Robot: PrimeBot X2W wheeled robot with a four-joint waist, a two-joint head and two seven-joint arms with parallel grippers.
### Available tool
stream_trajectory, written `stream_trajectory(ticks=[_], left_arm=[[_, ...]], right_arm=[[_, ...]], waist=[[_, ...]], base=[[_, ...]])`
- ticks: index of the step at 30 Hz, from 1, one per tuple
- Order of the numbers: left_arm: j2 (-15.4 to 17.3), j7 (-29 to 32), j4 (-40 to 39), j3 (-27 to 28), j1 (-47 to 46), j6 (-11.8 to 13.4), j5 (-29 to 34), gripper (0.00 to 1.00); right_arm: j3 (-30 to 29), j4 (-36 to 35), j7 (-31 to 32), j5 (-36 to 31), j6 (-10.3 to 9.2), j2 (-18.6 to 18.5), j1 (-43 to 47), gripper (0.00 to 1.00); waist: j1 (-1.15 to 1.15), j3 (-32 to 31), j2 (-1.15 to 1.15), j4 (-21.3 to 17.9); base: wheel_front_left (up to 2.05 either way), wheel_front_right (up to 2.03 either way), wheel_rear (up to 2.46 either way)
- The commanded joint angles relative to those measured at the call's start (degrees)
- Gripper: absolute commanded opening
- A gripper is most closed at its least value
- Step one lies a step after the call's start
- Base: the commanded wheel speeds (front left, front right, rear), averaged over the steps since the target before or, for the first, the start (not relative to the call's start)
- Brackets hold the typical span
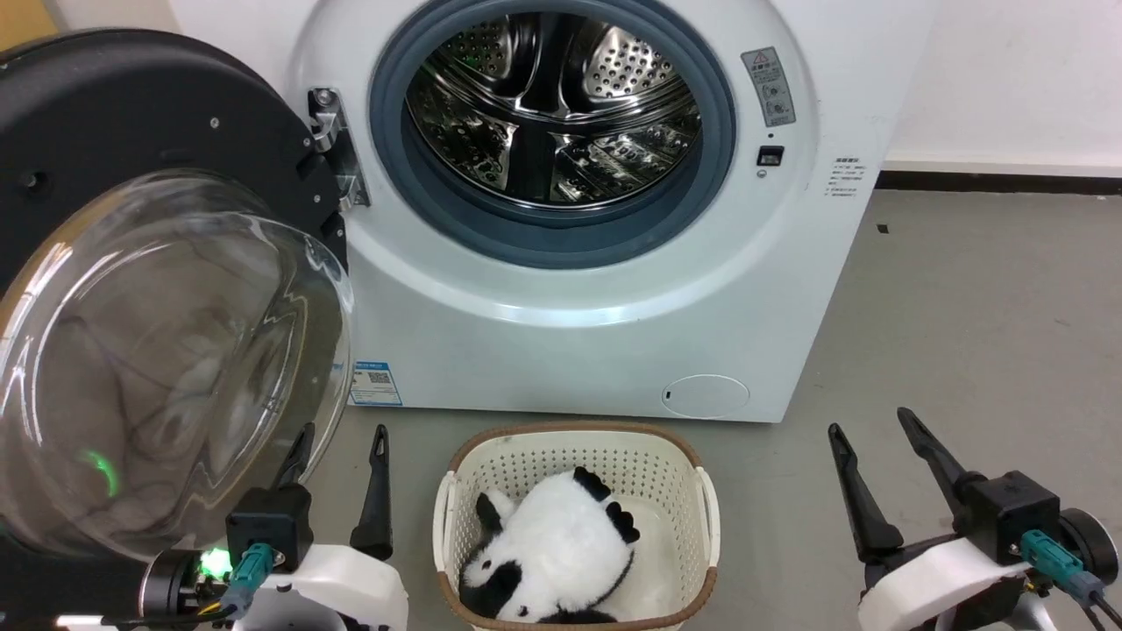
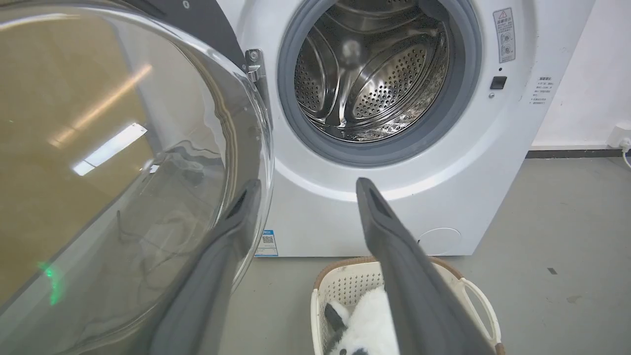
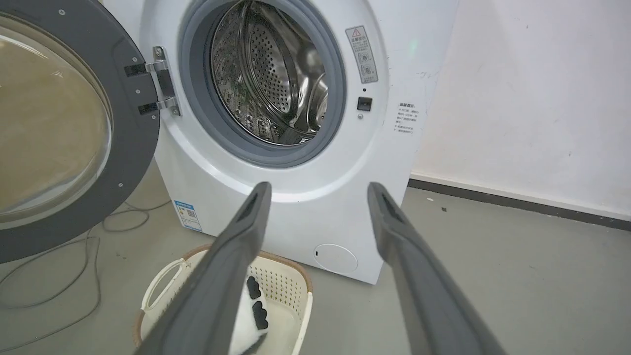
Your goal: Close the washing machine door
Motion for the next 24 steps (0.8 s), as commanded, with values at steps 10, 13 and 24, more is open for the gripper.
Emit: stream_trajectory(ticks=[10, 13, 24], left_arm=[[0.05, -1.78, -0.53, -0.29, 0.91, 0.26, -1.08, 1.0], [0.06, -2.14, -0.59, -0.21, 1.08, 0.24, -1.24, 1.0], [0.07, -3.34, -1.0, -0.23, 1.89, 0.43, -1.8, 1.0]], right_arm=[[0.02, -0.84, -1.76, 0.97, 0.01, 0.08, 0.78, 1.0], [0.19, -0.93, -2.11, 1.08, 0.01, 0.08, 0.91, 1.0], [0.96, -1.19, -3.31, 1.3, 0.02, 0.1, 1.33, 1.0]], waist=[[0.0, -0.09, 0.0, 2.68], [0.0, -0.16, 0.0, 3.59], [0.0, -0.58, 0.0, 6.87]], base=[[0.0, 0.0, 0.0], [0.0, 0.0, 0.0], [0.0, 0.0, 0.0]])
